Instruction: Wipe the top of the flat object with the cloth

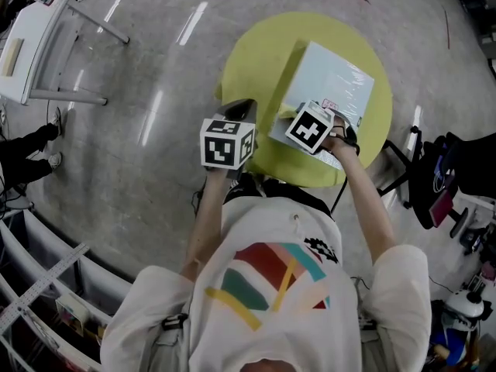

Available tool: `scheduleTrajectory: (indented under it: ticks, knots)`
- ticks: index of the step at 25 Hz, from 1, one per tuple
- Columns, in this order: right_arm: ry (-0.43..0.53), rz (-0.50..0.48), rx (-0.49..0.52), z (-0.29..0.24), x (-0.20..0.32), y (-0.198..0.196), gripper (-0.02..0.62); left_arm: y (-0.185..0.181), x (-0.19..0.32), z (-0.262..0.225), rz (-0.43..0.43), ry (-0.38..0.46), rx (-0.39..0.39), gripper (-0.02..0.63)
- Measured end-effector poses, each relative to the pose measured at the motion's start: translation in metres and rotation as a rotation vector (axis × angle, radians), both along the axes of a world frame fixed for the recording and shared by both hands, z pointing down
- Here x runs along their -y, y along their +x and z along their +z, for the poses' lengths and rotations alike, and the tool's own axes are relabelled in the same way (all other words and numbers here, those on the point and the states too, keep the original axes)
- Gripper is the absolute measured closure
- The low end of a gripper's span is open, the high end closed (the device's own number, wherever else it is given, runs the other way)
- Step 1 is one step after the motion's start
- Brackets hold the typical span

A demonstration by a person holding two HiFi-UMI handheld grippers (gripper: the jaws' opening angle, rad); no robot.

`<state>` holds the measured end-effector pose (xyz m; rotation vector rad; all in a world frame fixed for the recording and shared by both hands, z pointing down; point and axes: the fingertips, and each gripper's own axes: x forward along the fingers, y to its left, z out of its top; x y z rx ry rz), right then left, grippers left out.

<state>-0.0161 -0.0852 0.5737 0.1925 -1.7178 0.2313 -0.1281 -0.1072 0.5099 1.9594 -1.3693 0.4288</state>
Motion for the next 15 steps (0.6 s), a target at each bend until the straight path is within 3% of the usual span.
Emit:
scheduleTrajectory:
  ticks: [8,15]
  knots:
    - [-0.029,-0.024,0.016,-0.002,-0.035,-0.008,0.569,0.001,0.009,-0.003,0.018,0.01,0.001,0.589]
    - [-0.076,-0.091,0.087,-0.005,-0.073,-0.028,0.569,0.001,0.014,-0.01,0.017,0.031,-0.001,0.589]
